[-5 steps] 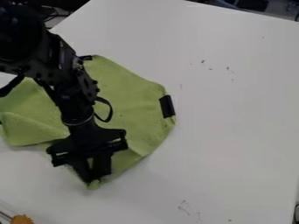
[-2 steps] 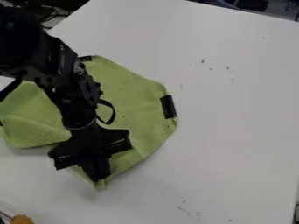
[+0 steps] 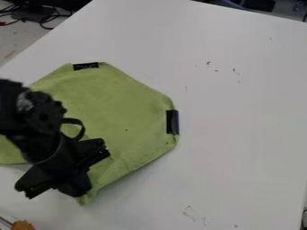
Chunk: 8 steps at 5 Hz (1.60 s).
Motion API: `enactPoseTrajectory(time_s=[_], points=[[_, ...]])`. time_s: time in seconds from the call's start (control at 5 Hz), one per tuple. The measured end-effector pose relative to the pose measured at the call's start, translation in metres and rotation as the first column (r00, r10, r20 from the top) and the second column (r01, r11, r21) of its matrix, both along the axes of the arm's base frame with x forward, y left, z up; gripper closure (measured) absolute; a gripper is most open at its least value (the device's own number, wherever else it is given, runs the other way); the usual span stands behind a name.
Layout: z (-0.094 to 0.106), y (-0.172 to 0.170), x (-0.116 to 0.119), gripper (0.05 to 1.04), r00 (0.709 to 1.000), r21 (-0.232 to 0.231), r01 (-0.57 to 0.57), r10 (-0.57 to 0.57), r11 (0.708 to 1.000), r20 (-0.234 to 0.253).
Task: Move the cloth to the bottom left of the table
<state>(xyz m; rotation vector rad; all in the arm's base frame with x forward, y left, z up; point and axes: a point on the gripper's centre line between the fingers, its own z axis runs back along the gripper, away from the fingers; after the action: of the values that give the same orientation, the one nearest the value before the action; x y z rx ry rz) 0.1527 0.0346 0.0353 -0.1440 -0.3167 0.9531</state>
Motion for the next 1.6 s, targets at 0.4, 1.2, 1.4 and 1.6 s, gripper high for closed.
enactPoseTrajectory(time_s=[0.4, 1.2, 1.4, 1.6], points=[[-0.031, 0.01, -0.029, 0.779, 0.988, -0.143, -0.138, 0.147, 0.98, 0.053], [0.015, 0.012, -0.002, 0.077, 0.999, 0.126, 0.019, -0.015, 0.992, -0.032], [0.051, 0.007, 0.019, 0.081, 0.983, 0.293, 0.177, -0.154, 0.939, -0.101], [0.063, 0.005, 0.035, 0.083, 0.949, 0.341, 0.306, -0.255, 0.889, -0.185]])
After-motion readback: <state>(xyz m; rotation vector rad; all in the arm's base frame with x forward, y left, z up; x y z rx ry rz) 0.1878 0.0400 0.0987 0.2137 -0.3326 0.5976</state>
